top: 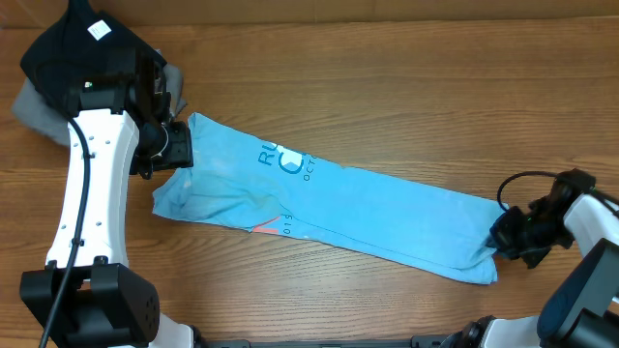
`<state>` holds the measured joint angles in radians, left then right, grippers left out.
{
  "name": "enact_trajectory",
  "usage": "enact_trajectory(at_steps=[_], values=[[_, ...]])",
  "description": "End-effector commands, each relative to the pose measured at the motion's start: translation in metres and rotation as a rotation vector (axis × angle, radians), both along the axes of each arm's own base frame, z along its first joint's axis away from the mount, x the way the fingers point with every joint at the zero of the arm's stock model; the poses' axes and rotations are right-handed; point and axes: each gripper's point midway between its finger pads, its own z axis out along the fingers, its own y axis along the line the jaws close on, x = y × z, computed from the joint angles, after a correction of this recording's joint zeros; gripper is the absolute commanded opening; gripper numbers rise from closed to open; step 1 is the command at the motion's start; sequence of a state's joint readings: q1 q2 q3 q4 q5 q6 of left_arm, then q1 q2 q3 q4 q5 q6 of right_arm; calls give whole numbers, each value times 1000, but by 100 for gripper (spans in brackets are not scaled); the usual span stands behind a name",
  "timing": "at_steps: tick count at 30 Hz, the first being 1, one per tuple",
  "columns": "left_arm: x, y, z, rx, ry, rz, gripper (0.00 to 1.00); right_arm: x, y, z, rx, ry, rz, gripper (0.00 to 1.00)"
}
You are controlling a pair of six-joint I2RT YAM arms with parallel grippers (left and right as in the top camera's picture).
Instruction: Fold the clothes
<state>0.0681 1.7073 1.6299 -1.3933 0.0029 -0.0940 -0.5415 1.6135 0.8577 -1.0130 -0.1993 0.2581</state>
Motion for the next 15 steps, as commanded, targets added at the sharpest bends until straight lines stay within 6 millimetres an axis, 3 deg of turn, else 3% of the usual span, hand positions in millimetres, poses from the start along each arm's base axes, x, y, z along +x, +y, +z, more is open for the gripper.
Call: enact_trajectory(at_steps=[1,3,6,11,15], values=[[2,3,11,11,-37,-8,59,27,-28,33,-113,-65,3,4],[2,3,11,11,-38,-8,58,35,-29,47,-130,-89,19,4],[4,3,11,11,-43,-8,58,43,-12,61,-135,-124,83,4],[4,3,11,11,-45,-8,59,52,37,74,-122,-168,258,4],[4,3,11,11,-45,-8,58,50,78,73,-108,-150,368,4]])
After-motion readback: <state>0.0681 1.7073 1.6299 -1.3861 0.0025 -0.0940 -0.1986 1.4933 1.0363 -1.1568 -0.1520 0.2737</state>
